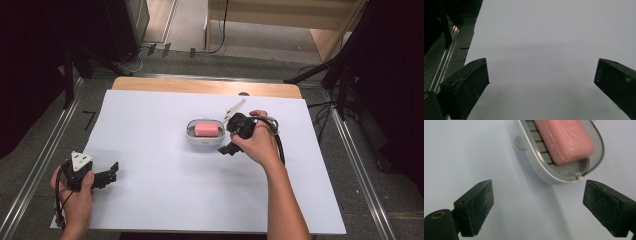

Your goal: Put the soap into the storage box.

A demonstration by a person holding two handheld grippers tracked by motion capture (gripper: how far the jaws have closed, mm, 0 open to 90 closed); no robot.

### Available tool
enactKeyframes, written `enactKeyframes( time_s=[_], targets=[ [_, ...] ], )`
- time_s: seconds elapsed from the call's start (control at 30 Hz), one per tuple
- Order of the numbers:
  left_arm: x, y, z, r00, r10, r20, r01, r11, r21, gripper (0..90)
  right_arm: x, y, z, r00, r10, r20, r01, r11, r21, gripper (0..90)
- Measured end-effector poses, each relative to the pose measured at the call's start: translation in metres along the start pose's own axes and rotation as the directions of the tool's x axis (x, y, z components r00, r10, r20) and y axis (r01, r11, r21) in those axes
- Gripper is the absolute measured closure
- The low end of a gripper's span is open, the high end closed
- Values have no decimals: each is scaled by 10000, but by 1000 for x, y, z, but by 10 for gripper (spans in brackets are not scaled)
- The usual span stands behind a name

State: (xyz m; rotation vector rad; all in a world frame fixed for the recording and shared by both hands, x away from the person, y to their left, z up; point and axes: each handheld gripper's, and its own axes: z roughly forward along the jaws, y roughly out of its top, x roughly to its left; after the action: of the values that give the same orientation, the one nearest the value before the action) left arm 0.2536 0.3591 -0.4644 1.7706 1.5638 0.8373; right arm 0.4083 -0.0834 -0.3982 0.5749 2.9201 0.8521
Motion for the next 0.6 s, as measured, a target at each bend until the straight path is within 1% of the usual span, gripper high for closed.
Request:
enactKeyframes(
  time_s=[0.03, 0.1, 0.13, 0.37, 0.57, 0.6],
  targets=[
    [0, 0, 0, 10000, 9, 5, -9, 10000, 9, 1, 1, -3, -1, 9999, -62, 128, 63, 10000, -53, 109],
    [0, 0, 0, 10000, 16, -1, -16, 10000, 8, 1, 2, -9, -3, 9999, 12, 167, -8, 9997, -238, 109],
    [0, 0, 0, 10000, 25, -8, -25, 10000, 8, 1, 3, -13, -5, 9997, -23, 235, 29, 9996, -275, 109],
    [0, 0, 0, 10000, 28, -16, -28, 10000, -5, 1, 8, -33, -10, 9990, 161, 419, -143, 9989, -436, 108],
    [-1, 0, 0, 10000, 40, -31, -40, 10000, 8, 1, 12, -49, -13, 9971, 466, 603, -435, 9977, -518, 108],
    [-1, 0, 0, 10000, 44, -32, -44, 10000, 5, 1, 12, -52, -13, 9959, 581, 688, -537, 9965, -635, 109]
  ],
)
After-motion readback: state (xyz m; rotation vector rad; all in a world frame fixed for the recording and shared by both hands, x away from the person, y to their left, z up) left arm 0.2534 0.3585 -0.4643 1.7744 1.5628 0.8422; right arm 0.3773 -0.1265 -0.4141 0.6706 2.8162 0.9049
